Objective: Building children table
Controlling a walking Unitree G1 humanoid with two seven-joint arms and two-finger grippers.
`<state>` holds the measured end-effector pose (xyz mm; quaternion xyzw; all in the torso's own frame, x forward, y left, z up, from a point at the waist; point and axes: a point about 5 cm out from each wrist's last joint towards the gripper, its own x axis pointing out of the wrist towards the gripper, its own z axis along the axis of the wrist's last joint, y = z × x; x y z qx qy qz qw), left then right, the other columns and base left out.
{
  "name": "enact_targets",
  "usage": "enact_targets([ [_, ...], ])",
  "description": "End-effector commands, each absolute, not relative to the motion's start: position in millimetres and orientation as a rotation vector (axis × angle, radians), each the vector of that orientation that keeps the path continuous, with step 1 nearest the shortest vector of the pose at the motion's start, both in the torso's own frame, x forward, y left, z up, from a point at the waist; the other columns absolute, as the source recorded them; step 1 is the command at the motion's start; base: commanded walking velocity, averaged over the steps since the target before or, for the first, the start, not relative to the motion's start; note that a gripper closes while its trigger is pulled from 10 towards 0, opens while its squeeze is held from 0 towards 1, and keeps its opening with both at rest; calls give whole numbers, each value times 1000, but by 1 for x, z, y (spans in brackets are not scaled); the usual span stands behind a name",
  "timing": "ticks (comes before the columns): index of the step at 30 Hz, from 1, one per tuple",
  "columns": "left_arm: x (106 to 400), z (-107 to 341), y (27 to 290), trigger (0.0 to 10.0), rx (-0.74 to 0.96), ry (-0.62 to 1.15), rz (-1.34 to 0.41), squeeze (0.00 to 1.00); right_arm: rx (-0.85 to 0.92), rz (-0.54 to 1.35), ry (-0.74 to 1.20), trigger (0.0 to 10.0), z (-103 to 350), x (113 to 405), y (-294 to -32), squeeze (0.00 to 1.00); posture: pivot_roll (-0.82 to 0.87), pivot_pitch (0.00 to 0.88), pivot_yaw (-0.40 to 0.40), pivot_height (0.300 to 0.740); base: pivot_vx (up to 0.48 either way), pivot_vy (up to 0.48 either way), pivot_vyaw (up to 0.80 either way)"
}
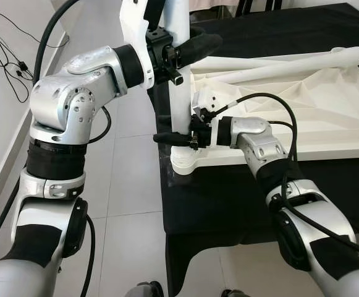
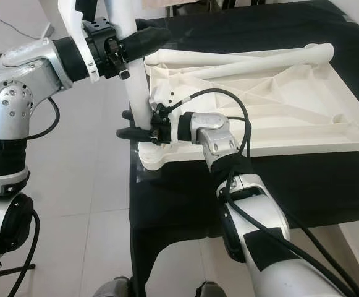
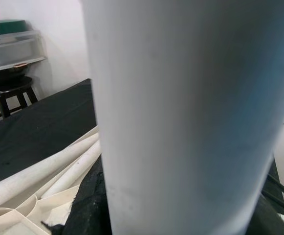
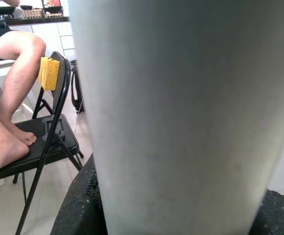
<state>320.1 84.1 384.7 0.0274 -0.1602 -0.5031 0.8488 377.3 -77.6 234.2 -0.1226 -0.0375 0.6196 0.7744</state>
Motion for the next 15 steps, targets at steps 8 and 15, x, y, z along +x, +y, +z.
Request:
enact_targets([
  [8,319,386,78,10000,85,-345,-1058,1000,-353,1213,-6,0,203,377,-58,0,24,152,59,740,0,0,0],
  [15,325,386,87,10000,41,-323,-1003,0,-130,555,151,0,120,319,-48,0,9,149,99,740,0,0,0],
])
